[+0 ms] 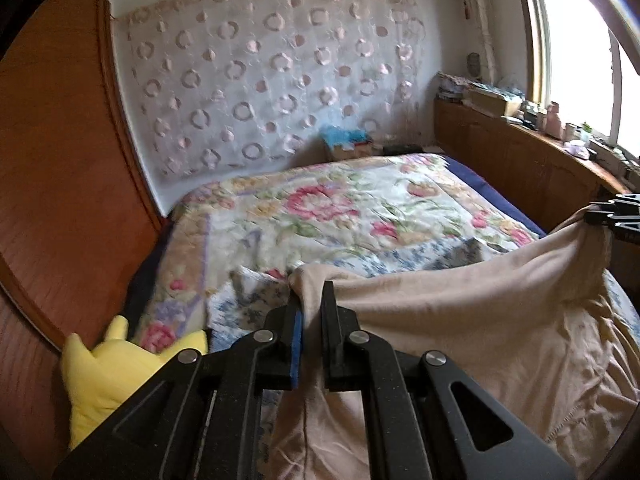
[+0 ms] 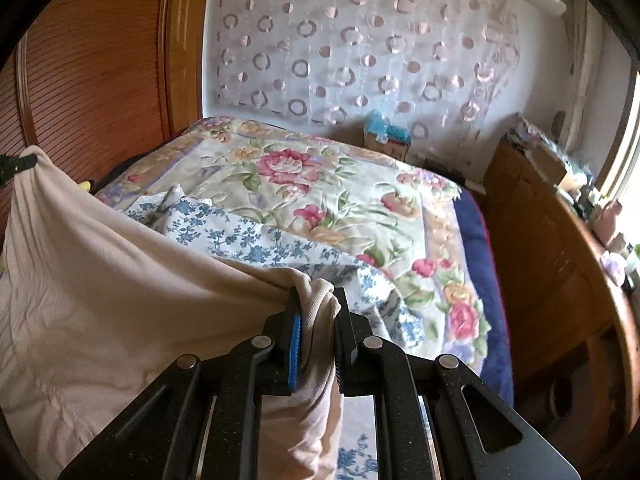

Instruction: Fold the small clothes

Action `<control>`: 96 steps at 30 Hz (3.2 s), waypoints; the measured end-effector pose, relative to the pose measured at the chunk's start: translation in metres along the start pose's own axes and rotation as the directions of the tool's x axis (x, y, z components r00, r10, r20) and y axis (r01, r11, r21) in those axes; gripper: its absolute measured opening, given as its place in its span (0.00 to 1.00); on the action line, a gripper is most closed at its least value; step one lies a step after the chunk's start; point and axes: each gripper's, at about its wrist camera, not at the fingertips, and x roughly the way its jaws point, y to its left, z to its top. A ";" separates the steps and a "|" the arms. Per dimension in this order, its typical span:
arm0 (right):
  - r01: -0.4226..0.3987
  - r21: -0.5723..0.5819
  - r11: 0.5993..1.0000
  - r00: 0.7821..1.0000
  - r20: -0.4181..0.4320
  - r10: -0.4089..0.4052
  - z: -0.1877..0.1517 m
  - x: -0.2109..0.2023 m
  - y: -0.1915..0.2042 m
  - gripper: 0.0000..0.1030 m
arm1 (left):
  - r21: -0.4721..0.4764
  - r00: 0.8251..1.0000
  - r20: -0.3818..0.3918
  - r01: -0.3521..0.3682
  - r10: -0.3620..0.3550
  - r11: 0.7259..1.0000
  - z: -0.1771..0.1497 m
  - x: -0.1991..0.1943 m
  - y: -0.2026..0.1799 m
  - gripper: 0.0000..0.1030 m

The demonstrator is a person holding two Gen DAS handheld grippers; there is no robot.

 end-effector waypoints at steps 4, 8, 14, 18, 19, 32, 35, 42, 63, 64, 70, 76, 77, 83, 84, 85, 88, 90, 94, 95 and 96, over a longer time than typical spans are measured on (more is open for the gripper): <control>-0.017 0.012 1.000 1.000 0.001 0.017 -0.008 -0.031 0.006 0.40 | -0.004 0.999 -0.027 0.023 -0.023 1.000 -0.008 0.001 0.002 0.27; -0.055 0.026 0.998 0.998 0.015 0.055 -0.029 -0.078 0.012 0.44 | -0.002 0.998 -0.031 0.057 -0.057 0.998 -0.022 -0.006 0.004 0.44; -0.138 0.079 0.987 0.990 0.040 0.135 -0.079 -0.134 0.020 0.44 | -0.008 0.990 -0.094 0.103 -0.103 0.995 -0.059 -0.019 0.000 0.68; -0.171 0.136 0.976 0.985 0.000 0.173 -0.108 -0.155 0.009 0.44 | -0.020 0.990 -0.108 0.091 -0.092 0.996 -0.085 -0.033 -0.005 0.68; -0.172 0.141 0.975 0.985 -0.011 0.175 -0.115 -0.162 0.008 0.44 | -0.020 0.990 -0.111 0.091 -0.092 0.996 -0.090 -0.035 -0.005 0.68; -0.206 0.236 0.950 0.967 -0.100 0.234 -0.140 -0.182 -0.028 0.44 | -0.094 0.976 -0.186 0.092 -0.108 0.991 -0.126 -0.033 0.003 0.68; -0.189 0.234 0.954 0.972 -0.091 0.215 -0.140 -0.185 -0.035 0.44 | -0.118 0.976 -0.180 0.098 -0.118 0.988 -0.128 -0.035 0.006 0.68; -0.156 0.228 0.961 0.981 -0.075 0.177 -0.148 -0.193 -0.049 0.44 | -0.127 0.970 -0.200 0.112 -0.136 0.986 -0.129 -0.037 0.006 0.46; -0.119 0.202 0.972 0.986 -0.092 0.139 -0.147 -0.136 -0.039 0.44 | -0.197 0.955 -0.269 0.070 -0.123 0.978 -0.122 0.006 0.024 0.23; -0.114 0.196 0.974 0.985 -0.104 0.136 -0.139 -0.119 -0.033 0.44 | -0.193 0.956 -0.270 0.058 -0.110 0.979 -0.122 0.008 0.024 0.15; -0.132 0.165 0.977 0.979 -0.133 0.154 -0.118 -0.088 -0.022 0.07 | -0.160 0.976 -0.207 0.031 -0.064 0.987 -0.117 -0.005 0.017 0.03; -0.168 0.163 0.972 0.985 -0.014 0.173 -0.113 -0.118 -0.024 0.03 | -0.149 0.992 -0.099 0.060 -0.075 0.987 -0.104 -0.048 0.014 0.03; -0.172 0.165 0.971 0.985 0.011 0.173 -0.111 -0.125 -0.025 0.03 | -0.149 0.993 -0.089 0.065 -0.079 0.987 -0.101 -0.052 0.015 0.03; -0.177 0.164 0.970 0.980 0.118 0.159 -0.104 -0.163 -0.030 0.03 | -0.153 0.996 -0.017 0.086 -0.090 0.984 -0.095 -0.090 0.013 0.03; -0.177 0.162 0.971 0.979 0.131 0.156 -0.104 -0.169 -0.029 0.03 | -0.154 0.996 -0.009 0.089 -0.092 0.984 -0.096 -0.095 0.013 0.03; -0.180 0.160 0.971 0.977 0.142 0.158 -0.105 -0.175 -0.029 0.03 | -0.155 0.996 -0.002 0.092 -0.094 0.984 -0.097 -0.101 0.012 0.03; -0.182 0.144 0.973 0.973 0.167 0.158 -0.114 -0.190 -0.024 0.03 | -0.154 0.995 0.012 0.096 -0.095 0.983 -0.103 -0.116 0.011 0.03; -0.181 0.133 0.974 0.972 0.175 0.157 -0.126 -0.200 -0.022 0.03 | -0.159 0.995 0.018 0.097 -0.096 0.982 -0.109 -0.124 0.011 0.03; -0.173 0.122 0.977 0.974 0.171 0.152 -0.149 -0.214 -0.020 0.03 | -0.167 0.996 0.025 0.094 -0.091 0.981 -0.126 -0.144 0.012 0.03; -0.171 0.123 0.978 0.974 0.171 0.149 -0.154 -0.220 -0.020 0.03 | -0.168 0.996 0.026 0.093 -0.090 0.981 -0.132 -0.149 0.012 0.03; -0.168 0.125 0.978 0.975 0.166 0.147 -0.159 -0.225 -0.020 0.03 | -0.168 0.996 0.026 0.092 -0.089 0.982 -0.135 -0.153 0.011 0.03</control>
